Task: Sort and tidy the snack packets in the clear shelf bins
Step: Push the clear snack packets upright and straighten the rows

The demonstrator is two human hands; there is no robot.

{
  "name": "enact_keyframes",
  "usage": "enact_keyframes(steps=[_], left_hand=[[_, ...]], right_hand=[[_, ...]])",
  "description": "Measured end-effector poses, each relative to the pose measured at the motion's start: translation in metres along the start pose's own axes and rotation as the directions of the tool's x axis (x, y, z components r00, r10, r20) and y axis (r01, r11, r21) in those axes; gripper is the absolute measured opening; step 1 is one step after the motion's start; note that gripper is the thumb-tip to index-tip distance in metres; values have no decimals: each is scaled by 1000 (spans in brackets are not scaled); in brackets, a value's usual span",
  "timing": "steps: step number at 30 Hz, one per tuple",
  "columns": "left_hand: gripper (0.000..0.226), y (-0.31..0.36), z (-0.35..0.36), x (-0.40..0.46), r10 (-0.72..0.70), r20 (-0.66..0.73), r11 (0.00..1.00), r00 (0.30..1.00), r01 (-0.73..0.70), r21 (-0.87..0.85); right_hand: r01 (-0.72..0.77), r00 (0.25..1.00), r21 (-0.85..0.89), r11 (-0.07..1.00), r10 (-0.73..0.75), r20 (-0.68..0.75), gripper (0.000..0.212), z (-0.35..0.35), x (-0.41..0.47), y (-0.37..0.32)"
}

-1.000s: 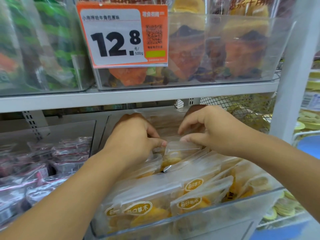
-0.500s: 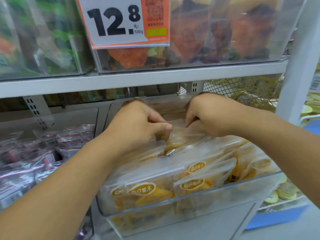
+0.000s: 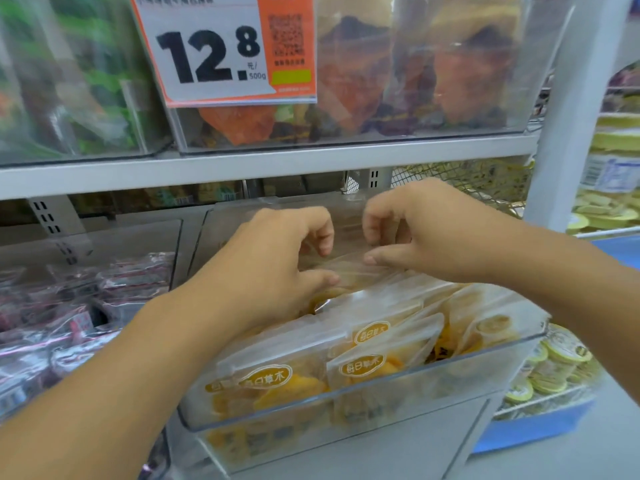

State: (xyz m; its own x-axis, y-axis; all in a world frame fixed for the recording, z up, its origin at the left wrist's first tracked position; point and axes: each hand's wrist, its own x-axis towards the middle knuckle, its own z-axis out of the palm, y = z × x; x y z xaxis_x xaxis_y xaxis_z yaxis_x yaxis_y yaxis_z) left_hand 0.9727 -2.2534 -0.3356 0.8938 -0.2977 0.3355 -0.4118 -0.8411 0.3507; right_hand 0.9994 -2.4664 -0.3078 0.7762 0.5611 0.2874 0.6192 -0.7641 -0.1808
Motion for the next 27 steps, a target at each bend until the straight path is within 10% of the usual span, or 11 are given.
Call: enact_keyframes(steps=[14, 27], left_hand=[[16, 9, -3, 16, 91, -38, 989, 995, -86, 118], [12, -5, 3, 2, -225, -66, 876, 972, 172, -450]], right_hand=[[-52, 922, 116, 992, 3, 388, 25, -5, 6, -9], [63, 927, -22, 998, -50, 371, 11, 11, 12, -3]])
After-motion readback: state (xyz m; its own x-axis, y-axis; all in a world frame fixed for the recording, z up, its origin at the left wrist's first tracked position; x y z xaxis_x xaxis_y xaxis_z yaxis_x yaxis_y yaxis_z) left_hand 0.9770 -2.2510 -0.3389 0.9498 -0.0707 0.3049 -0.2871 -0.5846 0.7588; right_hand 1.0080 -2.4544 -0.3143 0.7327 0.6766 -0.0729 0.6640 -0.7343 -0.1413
